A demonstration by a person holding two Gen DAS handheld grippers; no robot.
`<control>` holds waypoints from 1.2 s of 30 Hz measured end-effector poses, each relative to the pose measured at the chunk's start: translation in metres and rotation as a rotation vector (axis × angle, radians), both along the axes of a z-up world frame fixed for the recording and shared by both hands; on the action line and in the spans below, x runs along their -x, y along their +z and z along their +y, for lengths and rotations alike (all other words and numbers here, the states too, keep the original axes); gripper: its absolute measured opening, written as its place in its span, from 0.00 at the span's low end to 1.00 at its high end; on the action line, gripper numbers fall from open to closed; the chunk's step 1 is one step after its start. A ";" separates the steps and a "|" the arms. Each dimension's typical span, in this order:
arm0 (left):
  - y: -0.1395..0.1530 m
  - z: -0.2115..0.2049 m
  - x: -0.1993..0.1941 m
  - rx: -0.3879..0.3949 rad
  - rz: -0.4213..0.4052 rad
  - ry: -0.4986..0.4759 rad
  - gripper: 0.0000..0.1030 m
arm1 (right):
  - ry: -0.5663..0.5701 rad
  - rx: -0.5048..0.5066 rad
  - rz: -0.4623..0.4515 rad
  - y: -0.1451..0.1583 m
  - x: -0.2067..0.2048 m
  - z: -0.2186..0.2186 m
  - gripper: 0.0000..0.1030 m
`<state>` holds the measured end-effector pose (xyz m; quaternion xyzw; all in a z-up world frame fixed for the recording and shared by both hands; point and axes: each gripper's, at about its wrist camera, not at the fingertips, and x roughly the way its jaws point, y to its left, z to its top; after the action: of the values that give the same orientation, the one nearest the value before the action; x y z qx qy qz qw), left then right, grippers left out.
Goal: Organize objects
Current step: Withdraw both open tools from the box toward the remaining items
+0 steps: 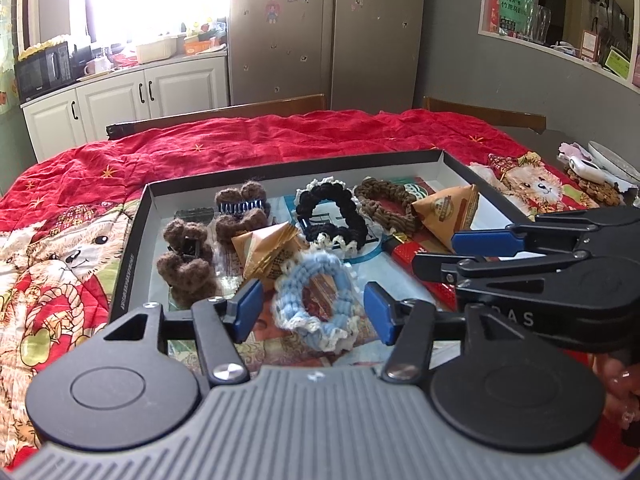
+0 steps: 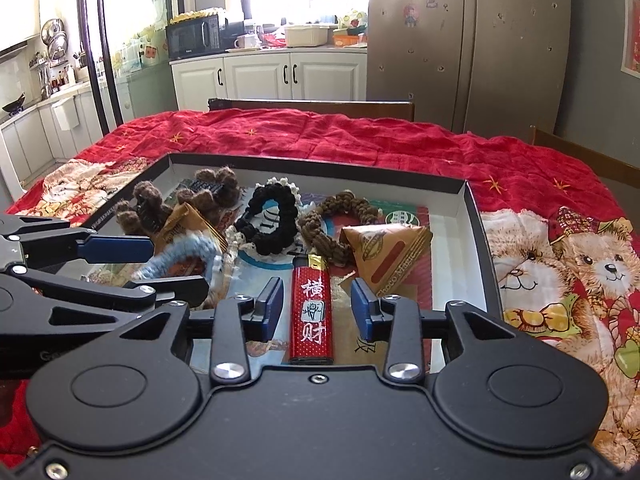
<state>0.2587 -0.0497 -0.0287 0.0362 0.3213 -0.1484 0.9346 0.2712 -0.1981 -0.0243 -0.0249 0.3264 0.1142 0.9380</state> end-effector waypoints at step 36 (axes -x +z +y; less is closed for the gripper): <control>0.046 0.018 0.059 0.006 -0.102 -0.050 0.75 | 0.067 0.020 -0.112 0.058 0.071 0.004 0.42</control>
<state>0.1996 -0.0320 0.0173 0.0489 0.2718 -0.1704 0.9459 0.2001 -0.1940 0.0336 -0.0517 0.2737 0.1408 0.9500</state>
